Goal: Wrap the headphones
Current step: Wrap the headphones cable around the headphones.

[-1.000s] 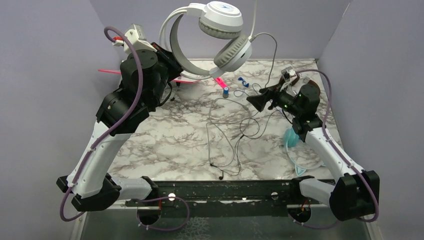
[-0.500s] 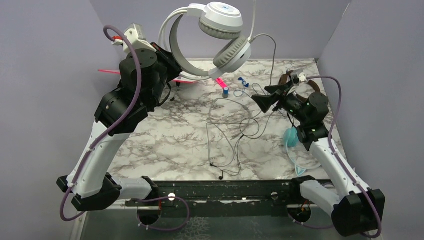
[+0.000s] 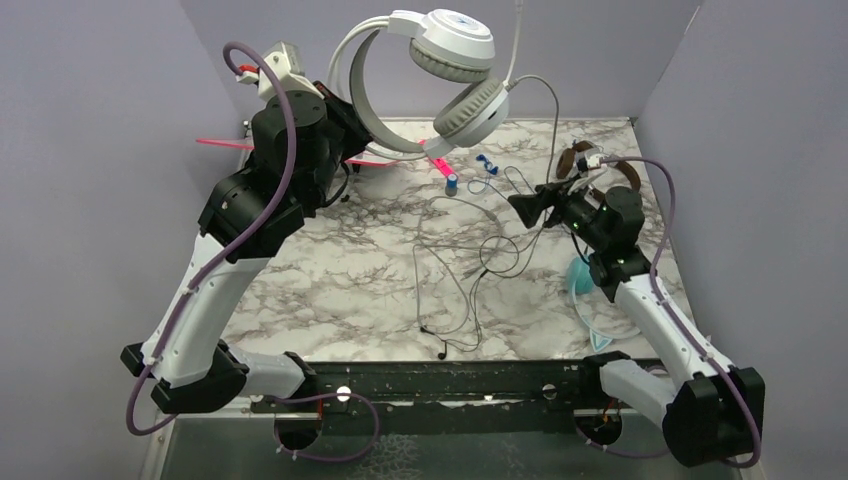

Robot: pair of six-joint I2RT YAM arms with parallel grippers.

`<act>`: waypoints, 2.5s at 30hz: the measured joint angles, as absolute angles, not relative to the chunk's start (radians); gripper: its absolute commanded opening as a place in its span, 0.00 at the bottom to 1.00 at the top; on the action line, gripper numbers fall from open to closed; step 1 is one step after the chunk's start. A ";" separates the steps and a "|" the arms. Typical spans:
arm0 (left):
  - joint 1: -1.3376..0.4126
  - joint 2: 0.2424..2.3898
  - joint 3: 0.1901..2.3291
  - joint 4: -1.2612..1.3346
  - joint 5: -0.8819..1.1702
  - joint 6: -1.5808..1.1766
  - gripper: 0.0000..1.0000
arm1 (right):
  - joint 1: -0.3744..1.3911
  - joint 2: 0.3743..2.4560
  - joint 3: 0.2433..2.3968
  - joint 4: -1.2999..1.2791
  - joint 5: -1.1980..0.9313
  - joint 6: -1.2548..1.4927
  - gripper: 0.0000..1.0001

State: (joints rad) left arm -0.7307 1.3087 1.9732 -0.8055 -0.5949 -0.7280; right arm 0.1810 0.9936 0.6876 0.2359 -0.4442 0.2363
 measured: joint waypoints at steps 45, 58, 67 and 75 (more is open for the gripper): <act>-0.727 1.108 1.544 -0.552 0.110 -0.371 0.00 | 0.179 1.427 1.457 -0.066 -0.609 0.004 0.01; -0.709 1.300 1.527 -0.128 0.300 -0.706 0.00 | 0.390 1.602 1.433 0.131 -0.854 0.400 0.02; -0.662 1.301 1.494 0.012 0.118 -0.805 0.00 | 0.455 1.608 1.263 0.340 -0.896 0.659 0.08; -0.661 1.290 1.478 0.036 -0.225 -0.776 0.00 | 0.498 1.561 1.058 0.526 -0.856 0.805 0.07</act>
State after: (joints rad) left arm -0.6609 1.2896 1.4784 0.0364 -0.2253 -0.7757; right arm 0.4984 1.5612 1.0584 0.5262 -0.8562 0.8051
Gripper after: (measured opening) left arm 0.057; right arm 0.081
